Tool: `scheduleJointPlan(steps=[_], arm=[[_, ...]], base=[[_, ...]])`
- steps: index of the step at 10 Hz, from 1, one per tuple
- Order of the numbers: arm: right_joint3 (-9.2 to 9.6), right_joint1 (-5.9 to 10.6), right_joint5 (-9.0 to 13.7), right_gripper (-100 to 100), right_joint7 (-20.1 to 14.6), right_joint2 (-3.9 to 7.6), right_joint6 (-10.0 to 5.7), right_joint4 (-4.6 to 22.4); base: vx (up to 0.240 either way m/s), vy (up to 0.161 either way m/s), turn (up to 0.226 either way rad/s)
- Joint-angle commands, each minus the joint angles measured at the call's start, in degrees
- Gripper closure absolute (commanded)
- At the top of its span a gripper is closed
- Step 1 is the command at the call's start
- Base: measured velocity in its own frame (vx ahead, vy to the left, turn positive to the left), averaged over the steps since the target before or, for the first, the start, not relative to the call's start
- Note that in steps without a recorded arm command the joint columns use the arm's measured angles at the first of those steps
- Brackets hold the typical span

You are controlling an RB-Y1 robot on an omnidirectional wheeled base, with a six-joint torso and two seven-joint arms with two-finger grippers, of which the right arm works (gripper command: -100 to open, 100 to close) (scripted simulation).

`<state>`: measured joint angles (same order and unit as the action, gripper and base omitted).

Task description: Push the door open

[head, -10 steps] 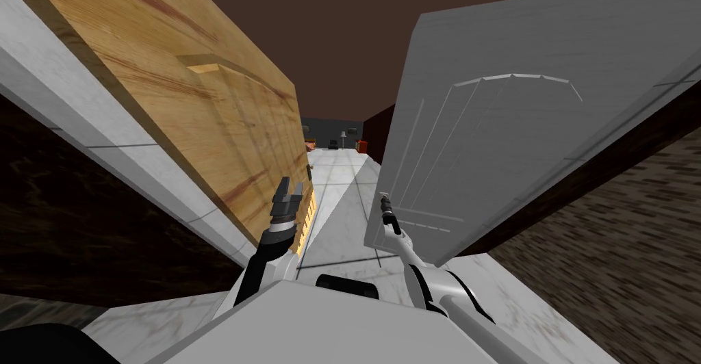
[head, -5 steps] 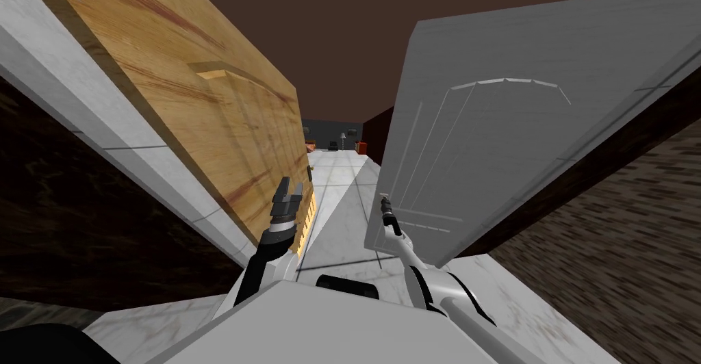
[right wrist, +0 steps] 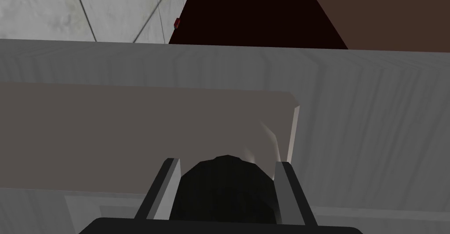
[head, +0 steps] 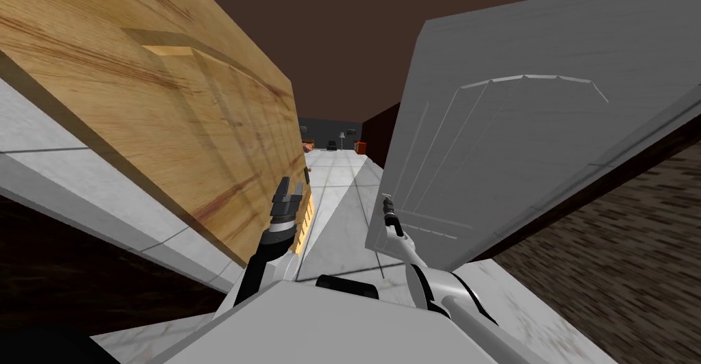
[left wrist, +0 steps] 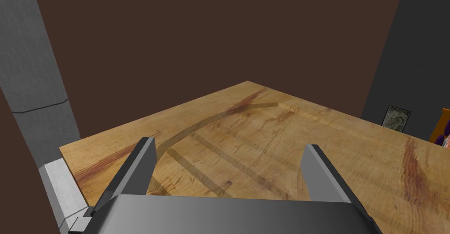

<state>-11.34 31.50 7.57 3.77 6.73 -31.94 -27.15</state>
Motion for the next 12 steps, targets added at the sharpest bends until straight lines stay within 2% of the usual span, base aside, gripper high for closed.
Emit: scheduleJointPlan(steps=[1, 9, 10, 11, 12], arm=[[-0.73, -0.32, 0.32, 100, 0.24, 0.74, 0.68, -1.05], [-3.18, -0.74, 1.47, 100, 1.09, 2.28, 0.67, -0.82], [-3.18, -0.74, 1.47, 100, 1.09, 2.28, 0.67, 0.73], [-3.18, -0.74, 1.47, 100, 1.09, 2.28, 0.67, -0.82], [-4.26, -0.92, 1.98, 100, 1.46, 2.95, 0.66, -0.72]], base=[[0.149, 0.015, -0.026], [0.135, 0.055, -0.037], [0.043, 0.018, 0.005], [0.006, -0.004, -0.007], [0.116, 0.08, -0.057]])
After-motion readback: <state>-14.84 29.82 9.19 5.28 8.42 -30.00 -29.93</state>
